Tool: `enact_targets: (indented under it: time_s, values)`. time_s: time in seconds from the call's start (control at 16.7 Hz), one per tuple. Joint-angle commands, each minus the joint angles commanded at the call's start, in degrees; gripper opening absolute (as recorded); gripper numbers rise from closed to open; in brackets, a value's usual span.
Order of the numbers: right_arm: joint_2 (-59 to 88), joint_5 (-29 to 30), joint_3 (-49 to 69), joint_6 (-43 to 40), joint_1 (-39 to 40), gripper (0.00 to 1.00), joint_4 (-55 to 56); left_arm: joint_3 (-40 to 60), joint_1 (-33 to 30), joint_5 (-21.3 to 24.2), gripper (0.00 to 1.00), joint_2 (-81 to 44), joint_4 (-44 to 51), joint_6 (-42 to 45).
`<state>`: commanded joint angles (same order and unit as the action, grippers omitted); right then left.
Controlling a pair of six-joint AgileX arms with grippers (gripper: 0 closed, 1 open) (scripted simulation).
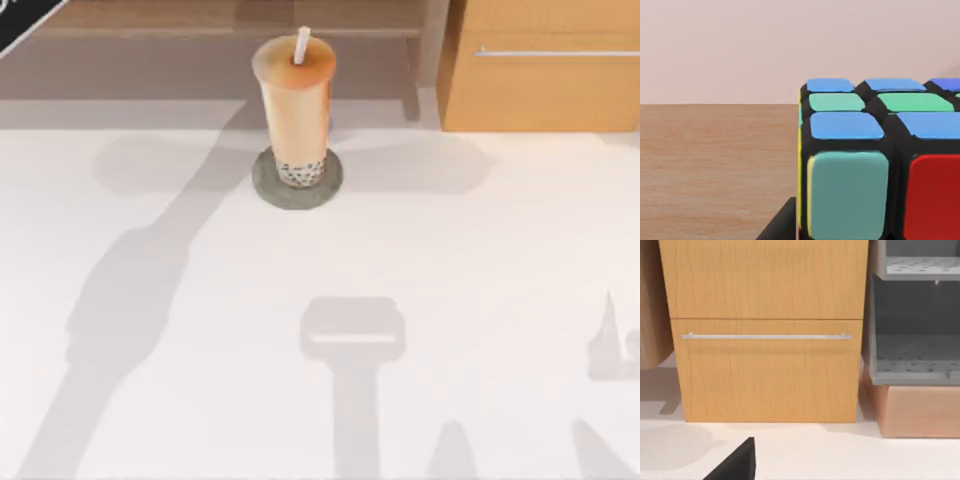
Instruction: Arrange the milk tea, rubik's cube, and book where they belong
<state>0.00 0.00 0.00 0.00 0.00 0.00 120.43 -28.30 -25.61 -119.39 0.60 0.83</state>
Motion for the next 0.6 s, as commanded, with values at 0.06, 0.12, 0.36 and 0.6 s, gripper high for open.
enact_targets:
  time_s: [0.06, 0.12, 0.36, 0.6]
  values:
    - [0.0, 0.0, 0.0, 0.0, 0.0, 1.0, 0.0, 0.0, 0.0, 0.0, 0.9, 0.0, 0.0, 0.0]
    - [0.0, 0.0, 0.0, 0.0, 0.0, 1.0, 0.0, 0.0, 0.0, 0.0, 0.98, 0.0, 0.0, 0.0]
    - [0.0, 0.0, 0.0, 0.0, 0.0, 1.0, 0.0, 0.0, 0.0, 0.0, 1.0, 0.0, 0.0, 0.0]
    - [0.0, 0.0, 0.0, 0.0, 0.0, 1.0, 0.0, 0.0, 0.0, 0.0, 1.0, 0.0, 0.0, 0.0]
